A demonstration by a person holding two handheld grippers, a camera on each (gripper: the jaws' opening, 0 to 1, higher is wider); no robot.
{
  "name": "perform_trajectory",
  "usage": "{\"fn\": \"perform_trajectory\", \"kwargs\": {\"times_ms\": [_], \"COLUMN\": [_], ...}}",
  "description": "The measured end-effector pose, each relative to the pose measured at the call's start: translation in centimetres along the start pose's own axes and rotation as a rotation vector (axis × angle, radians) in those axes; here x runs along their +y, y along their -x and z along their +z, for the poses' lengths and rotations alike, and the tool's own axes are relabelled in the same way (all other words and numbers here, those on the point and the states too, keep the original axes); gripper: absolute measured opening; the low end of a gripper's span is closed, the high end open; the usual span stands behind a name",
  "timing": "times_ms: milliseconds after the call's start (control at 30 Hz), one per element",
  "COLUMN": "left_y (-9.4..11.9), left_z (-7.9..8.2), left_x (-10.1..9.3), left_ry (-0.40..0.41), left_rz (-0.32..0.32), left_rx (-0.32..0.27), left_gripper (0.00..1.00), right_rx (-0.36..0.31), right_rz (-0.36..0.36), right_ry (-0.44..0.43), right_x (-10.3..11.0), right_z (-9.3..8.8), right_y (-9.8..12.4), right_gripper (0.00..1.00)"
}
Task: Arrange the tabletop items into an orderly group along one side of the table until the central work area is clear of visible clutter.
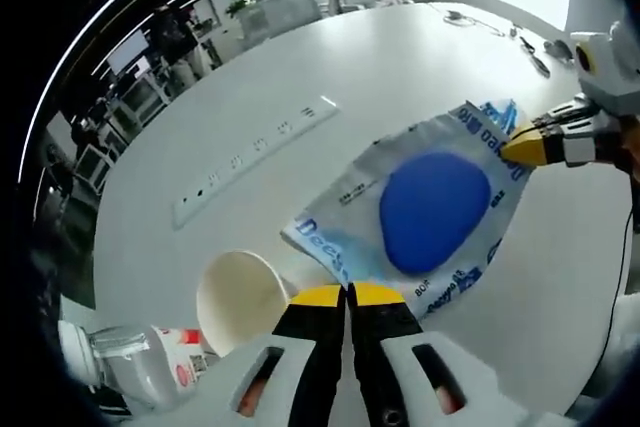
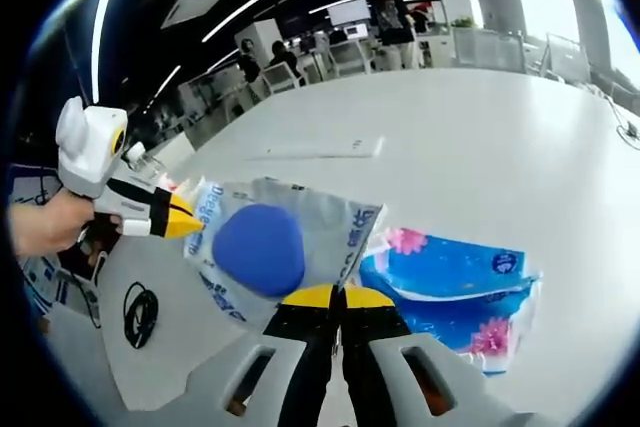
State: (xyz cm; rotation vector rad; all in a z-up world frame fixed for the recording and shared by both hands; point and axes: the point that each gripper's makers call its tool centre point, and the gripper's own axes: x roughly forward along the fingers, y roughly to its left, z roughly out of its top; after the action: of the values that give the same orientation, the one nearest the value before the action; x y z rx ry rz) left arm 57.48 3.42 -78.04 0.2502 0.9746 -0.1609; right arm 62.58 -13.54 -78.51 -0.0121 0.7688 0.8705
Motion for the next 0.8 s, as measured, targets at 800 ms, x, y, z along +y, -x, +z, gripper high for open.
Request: {"fn": "perform_trajectory", "kwargs": {"times_ms": [800], "left_y": [-0.90], "left_z": [-0.42], "left_x": [-0.12], "left_ry": [-0.036], "left_rz": [0.023], "left_rx": [0.044], "left_gripper": [0.00], "right_rx": [0.010], "right_rz": [-0.013], "right_ry": [0.038], "right_x": [-0.02], "right_z": [-0.13], "right_y": [-0.61], "right_gripper": [0.00]}}
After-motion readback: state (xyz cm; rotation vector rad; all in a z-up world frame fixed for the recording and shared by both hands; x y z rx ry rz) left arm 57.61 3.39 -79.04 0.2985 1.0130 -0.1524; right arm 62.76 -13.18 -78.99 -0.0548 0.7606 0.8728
